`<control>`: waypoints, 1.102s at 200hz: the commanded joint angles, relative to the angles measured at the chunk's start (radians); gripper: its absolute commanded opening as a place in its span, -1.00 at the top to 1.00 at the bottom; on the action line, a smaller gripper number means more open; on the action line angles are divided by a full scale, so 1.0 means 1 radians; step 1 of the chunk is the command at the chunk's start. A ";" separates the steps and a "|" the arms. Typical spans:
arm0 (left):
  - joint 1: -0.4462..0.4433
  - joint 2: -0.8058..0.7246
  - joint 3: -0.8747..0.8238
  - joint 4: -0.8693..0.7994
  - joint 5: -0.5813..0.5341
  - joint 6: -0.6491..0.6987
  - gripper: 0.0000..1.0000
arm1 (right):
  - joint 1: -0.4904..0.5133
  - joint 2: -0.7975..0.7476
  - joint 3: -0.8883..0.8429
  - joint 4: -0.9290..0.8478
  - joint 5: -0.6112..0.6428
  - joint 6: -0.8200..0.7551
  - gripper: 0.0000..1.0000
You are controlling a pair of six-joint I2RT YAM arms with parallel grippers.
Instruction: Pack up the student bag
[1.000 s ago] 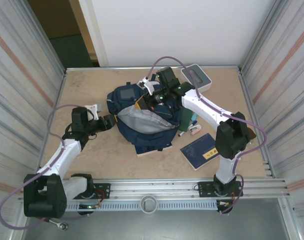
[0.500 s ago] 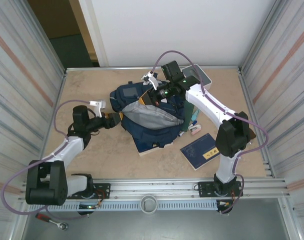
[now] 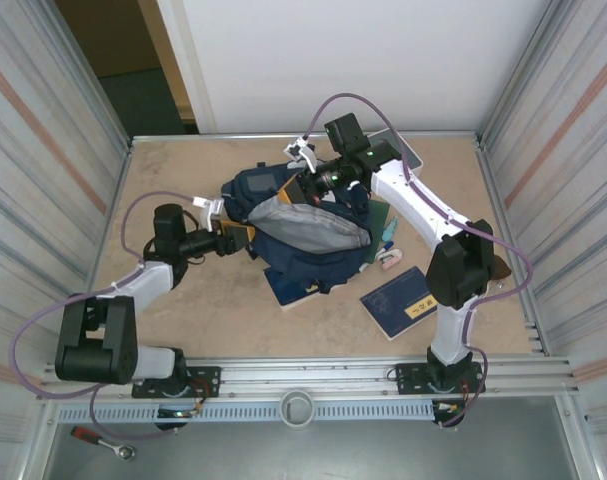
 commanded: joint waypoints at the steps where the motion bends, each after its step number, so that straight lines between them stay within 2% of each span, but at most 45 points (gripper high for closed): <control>1: -0.009 0.025 0.049 0.033 0.048 0.030 -0.15 | -0.010 0.008 0.050 0.002 -0.050 -0.034 1.00; 30: -0.011 0.030 0.058 0.011 0.032 0.045 0.19 | -0.018 0.008 0.050 -0.010 -0.047 -0.040 1.00; 80: 0.008 -0.009 0.032 -0.037 -0.089 0.060 0.68 | -0.038 -0.008 0.033 -0.023 -0.037 -0.059 1.00; 109: 0.042 -0.009 0.021 -0.041 -0.137 0.049 0.82 | -0.045 -0.019 0.015 -0.023 -0.040 -0.065 1.00; 140: 0.067 0.018 0.052 -0.078 -0.205 0.030 0.85 | -0.046 -0.027 0.004 -0.026 -0.073 -0.078 1.00; 180: 0.074 0.104 0.165 -0.246 -0.429 -0.002 0.84 | -0.039 -0.024 -0.002 0.017 -0.113 -0.054 1.00; 196: 0.097 0.152 0.215 -0.311 -0.497 -0.058 0.69 | -0.028 -0.016 0.000 0.057 -0.103 -0.019 1.00; 208: 0.126 0.174 0.224 -0.312 -0.495 -0.102 0.58 | -0.014 -0.005 0.008 0.085 -0.061 0.015 1.00; 220: 0.149 0.172 0.224 -0.311 -0.501 -0.131 0.37 | -0.003 0.009 0.021 0.094 -0.013 0.034 1.00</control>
